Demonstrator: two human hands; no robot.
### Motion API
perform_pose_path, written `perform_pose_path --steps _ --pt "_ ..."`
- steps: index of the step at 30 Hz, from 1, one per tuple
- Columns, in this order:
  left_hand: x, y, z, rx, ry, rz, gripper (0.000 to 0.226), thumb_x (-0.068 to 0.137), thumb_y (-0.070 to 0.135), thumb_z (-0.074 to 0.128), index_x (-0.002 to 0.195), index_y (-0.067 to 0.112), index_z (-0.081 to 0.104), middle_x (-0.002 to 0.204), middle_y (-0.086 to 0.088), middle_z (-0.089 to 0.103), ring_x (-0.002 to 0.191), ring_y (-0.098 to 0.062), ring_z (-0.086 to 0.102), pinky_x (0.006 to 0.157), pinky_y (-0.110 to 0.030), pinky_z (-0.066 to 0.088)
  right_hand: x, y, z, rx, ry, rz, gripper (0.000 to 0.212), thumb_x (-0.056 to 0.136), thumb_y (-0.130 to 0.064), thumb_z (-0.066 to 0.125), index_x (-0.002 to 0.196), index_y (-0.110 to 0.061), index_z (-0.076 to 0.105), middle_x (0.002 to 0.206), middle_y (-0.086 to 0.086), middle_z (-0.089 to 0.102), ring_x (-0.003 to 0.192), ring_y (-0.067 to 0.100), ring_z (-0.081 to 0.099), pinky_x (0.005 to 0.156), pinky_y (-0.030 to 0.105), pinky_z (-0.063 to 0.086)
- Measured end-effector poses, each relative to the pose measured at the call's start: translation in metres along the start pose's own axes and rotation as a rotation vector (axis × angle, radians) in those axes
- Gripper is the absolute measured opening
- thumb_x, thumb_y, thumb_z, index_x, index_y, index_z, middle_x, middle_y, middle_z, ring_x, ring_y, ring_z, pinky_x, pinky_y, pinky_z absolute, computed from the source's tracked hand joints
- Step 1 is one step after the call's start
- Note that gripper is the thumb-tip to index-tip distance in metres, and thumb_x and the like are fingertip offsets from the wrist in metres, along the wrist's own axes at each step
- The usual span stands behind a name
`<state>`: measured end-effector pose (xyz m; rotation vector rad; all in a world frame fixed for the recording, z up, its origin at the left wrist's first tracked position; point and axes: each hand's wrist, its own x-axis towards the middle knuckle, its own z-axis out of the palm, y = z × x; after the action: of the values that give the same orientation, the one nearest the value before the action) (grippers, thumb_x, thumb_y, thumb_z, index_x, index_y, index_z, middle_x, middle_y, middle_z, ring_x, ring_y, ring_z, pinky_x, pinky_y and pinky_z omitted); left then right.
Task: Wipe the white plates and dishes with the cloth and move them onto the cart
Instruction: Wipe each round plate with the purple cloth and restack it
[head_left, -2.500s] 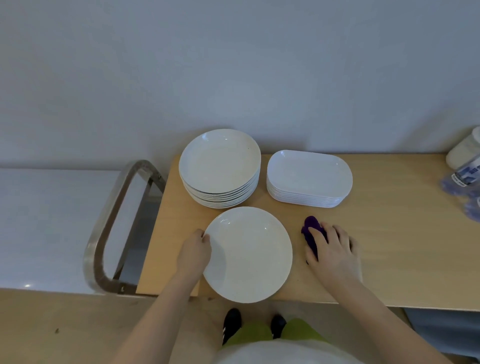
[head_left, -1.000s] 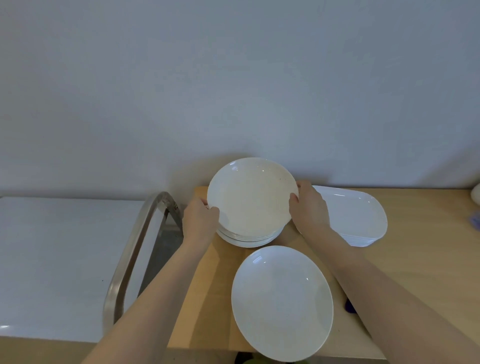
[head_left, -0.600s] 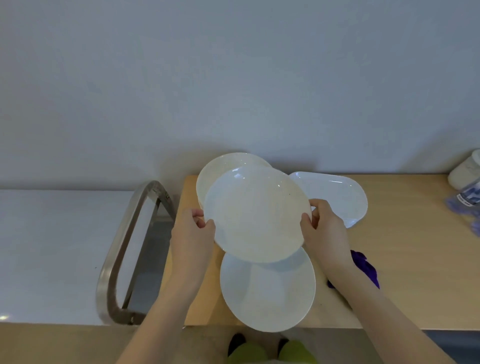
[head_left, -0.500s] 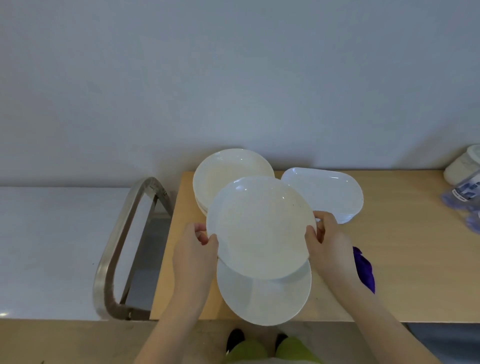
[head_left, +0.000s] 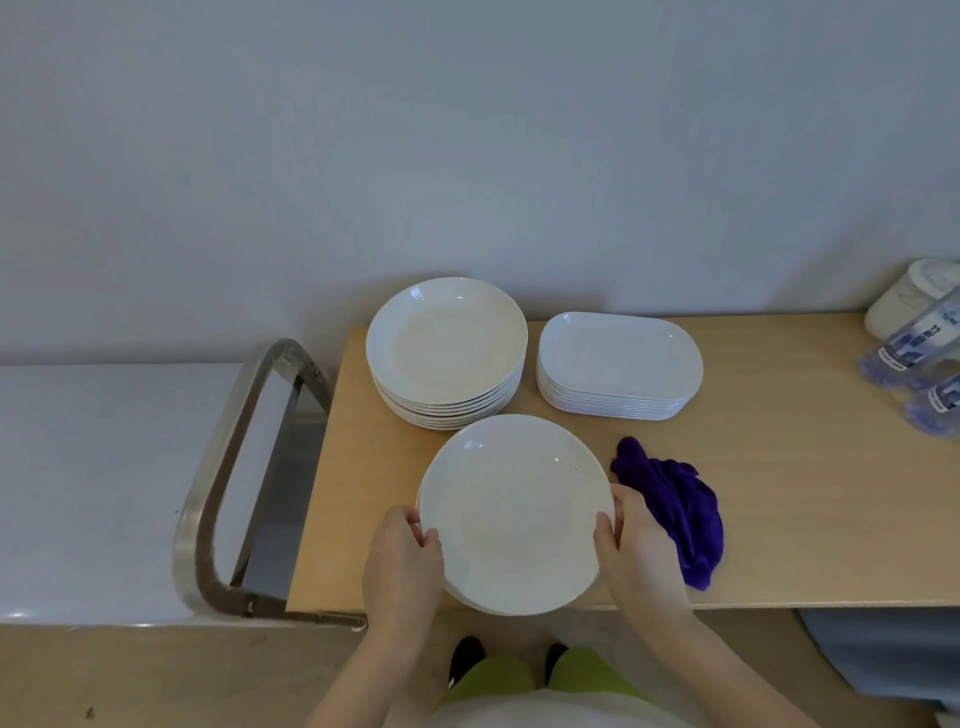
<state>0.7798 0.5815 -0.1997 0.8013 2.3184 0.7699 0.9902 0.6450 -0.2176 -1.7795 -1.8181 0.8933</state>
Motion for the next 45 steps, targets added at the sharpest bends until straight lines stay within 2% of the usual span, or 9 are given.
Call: perform_pose_path --steps 4,23,30,32,34,36,39,42,45 --pt "0.004 -0.01 0.006 0.045 -0.02 -0.013 0.011 0.091 0.016 0.057 0.096 0.02 0.048 0.084 0.007 0.054 0.07 -0.004 0.05 0.051 -0.021 0.035 0.001 -0.004 0.004 -0.096 -0.022 -0.003 0.022 0.096 -0.018 0.045 0.118 -0.015 0.049 0.088 -0.003 0.06 0.074 0.017 0.06 0.066 0.04 0.053" --pt "0.012 -0.019 0.015 0.112 -0.022 0.092 0.008 0.095 0.017 0.052 0.099 0.019 0.045 0.094 0.0 0.055 0.07 -0.006 0.051 0.049 -0.016 0.036 0.006 -0.002 0.018 -0.678 -0.05 -0.06 0.028 0.099 -0.034 0.034 0.116 -0.015 0.046 0.085 -0.008 0.059 0.066 0.009 0.058 0.049 0.023 0.044" --pt "0.007 -0.017 0.012 0.234 -0.022 0.172 0.015 0.096 0.019 0.049 0.108 0.012 0.046 0.1 -0.002 0.052 0.076 -0.016 0.056 0.064 -0.033 0.054 0.006 -0.009 0.014 -0.785 -0.035 -0.076 0.023 0.098 -0.031 0.038 0.106 -0.014 0.052 0.072 -0.008 0.051 0.055 0.011 0.05 0.044 0.022 0.035" --pt "0.008 -0.013 0.01 0.304 -0.015 0.167 0.016 0.096 0.019 0.049 0.109 0.012 0.045 0.1 -0.001 0.053 0.079 -0.017 0.056 0.067 -0.034 0.055 0.011 -0.008 0.009 -0.78 -0.018 -0.084 0.025 0.098 -0.034 0.037 0.102 -0.017 0.053 0.073 -0.009 0.052 0.058 0.012 0.05 0.044 0.023 0.035" --pt "0.008 -0.011 0.01 0.404 0.016 0.193 0.022 0.095 0.02 0.049 0.115 0.013 0.046 0.105 -0.002 0.052 0.088 -0.016 0.054 0.073 -0.031 0.053 0.016 -0.008 0.002 -0.712 0.051 -0.11 0.019 0.094 -0.028 0.049 0.091 -0.013 0.059 0.074 -0.003 0.057 0.064 0.017 0.055 0.045 0.025 0.036" --pt "0.009 -0.009 0.013 0.468 0.047 0.251 0.03 0.094 0.02 0.049 0.123 0.011 0.045 0.113 -0.004 0.051 0.097 -0.017 0.051 0.077 -0.027 0.049 0.023 0.001 -0.004 -0.698 0.149 -0.167 0.009 0.086 -0.016 0.061 0.089 -0.008 0.065 0.081 0.005 0.062 0.073 0.024 0.058 0.052 0.031 0.042" --pt "0.011 -0.004 0.016 0.376 0.017 0.234 0.037 0.094 0.015 0.049 0.13 0.011 0.041 0.121 -0.005 0.047 0.101 -0.018 0.049 0.081 -0.03 0.049 0.032 0.016 -0.011 -0.698 0.184 -0.149 0.036 0.081 -0.007 0.066 0.117 -0.006 0.062 0.115 0.014 0.061 0.1 0.033 0.058 0.077 0.041 0.048" --pt "0.016 0.002 0.016 0.206 -0.038 0.135 0.036 0.095 0.009 0.045 0.131 0.012 0.04 0.121 -0.004 0.046 0.094 -0.019 0.051 0.077 -0.037 0.052 0.039 0.022 -0.018 -0.758 0.179 -0.038 0.054 0.083 -0.017 0.065 0.134 -0.012 0.048 0.137 0.011 0.046 0.123 0.032 0.042 0.097 0.045 0.034" --pt "0.02 0.003 0.017 0.189 -0.039 0.127 0.035 0.094 0.006 0.043 0.129 0.013 0.042 0.12 -0.004 0.048 0.094 -0.02 0.051 0.077 -0.037 0.052 0.045 0.027 -0.023 -0.769 0.106 0.09 0.057 0.09 -0.034 0.056 0.14 -0.018 0.034 0.145 0.006 0.036 0.128 0.029 0.034 0.1 0.042 0.03"
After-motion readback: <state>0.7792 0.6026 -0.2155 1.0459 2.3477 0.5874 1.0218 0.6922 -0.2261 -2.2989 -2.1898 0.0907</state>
